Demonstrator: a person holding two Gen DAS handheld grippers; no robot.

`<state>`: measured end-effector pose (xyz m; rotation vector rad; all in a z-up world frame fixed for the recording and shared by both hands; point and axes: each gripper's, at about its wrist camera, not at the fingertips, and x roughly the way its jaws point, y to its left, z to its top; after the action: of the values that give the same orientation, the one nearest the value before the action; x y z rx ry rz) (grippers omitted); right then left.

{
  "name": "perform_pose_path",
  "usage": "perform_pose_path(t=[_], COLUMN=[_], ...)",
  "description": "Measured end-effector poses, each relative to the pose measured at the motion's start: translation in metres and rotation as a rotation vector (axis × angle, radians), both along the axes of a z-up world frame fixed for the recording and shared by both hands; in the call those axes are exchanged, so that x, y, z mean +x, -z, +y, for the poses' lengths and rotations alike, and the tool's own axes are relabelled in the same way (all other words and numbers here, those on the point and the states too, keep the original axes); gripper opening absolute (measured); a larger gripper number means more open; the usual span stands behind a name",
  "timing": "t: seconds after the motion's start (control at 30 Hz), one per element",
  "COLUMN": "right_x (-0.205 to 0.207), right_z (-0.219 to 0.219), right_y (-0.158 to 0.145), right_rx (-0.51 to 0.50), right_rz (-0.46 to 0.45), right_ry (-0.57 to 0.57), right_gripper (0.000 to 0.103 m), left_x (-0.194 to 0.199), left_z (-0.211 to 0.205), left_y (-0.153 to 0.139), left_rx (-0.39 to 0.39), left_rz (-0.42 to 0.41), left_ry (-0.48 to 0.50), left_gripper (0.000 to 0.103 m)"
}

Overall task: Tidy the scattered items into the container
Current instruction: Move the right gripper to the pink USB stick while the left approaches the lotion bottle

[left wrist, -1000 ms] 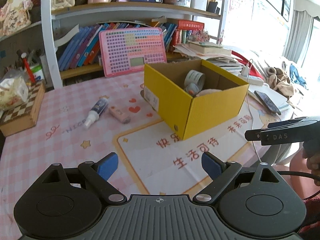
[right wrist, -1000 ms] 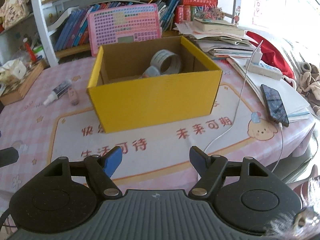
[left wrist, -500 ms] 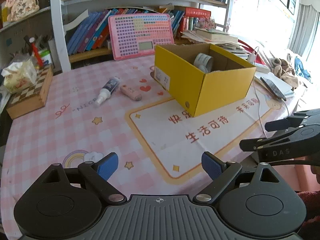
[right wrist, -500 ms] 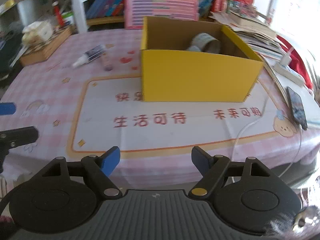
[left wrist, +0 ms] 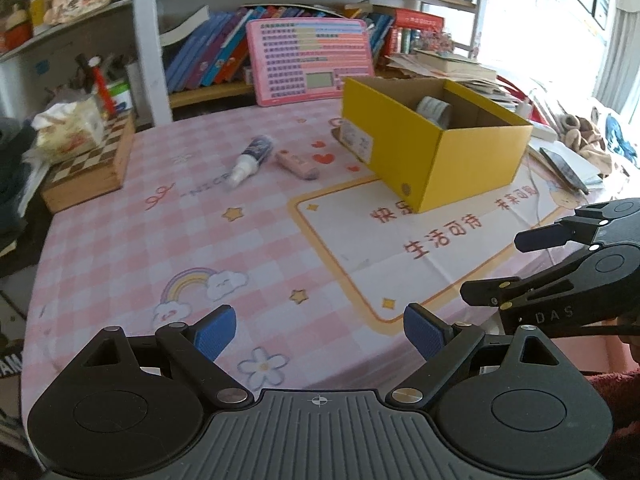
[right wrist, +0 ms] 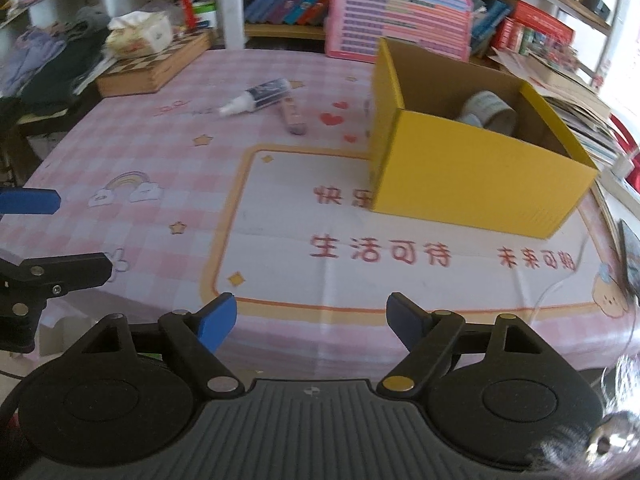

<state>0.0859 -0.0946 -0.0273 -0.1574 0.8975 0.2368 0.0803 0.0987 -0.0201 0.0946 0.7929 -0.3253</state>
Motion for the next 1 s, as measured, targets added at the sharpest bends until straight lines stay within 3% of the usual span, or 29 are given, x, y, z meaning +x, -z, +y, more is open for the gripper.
perform_pose_path(t=[0.57, 0.7, 1.0], right_x=[0.011, 0.016, 0.047], right_z=[0.043, 0.049, 0.059], right_y=[-0.003, -0.005, -0.006], right_rx=[-0.035, -0.054, -0.060], right_rz=[-0.024, -0.050, -0.074], right_ry=[-0.126, -0.158, -0.194], right_gripper=[0.084, 0.084, 0.085], left_x=[0.003, 0.009, 0.034], left_z=[0.028, 0.032, 0.032], left_y=[0.002, 0.001, 0.003], left_rx=[-0.007, -0.021, -0.002], left_rz=[0.006, -0.003, -0.014], left_ry=[-0.086, -0.108, -0.108], left_gripper=[0.094, 0.099, 0.099])
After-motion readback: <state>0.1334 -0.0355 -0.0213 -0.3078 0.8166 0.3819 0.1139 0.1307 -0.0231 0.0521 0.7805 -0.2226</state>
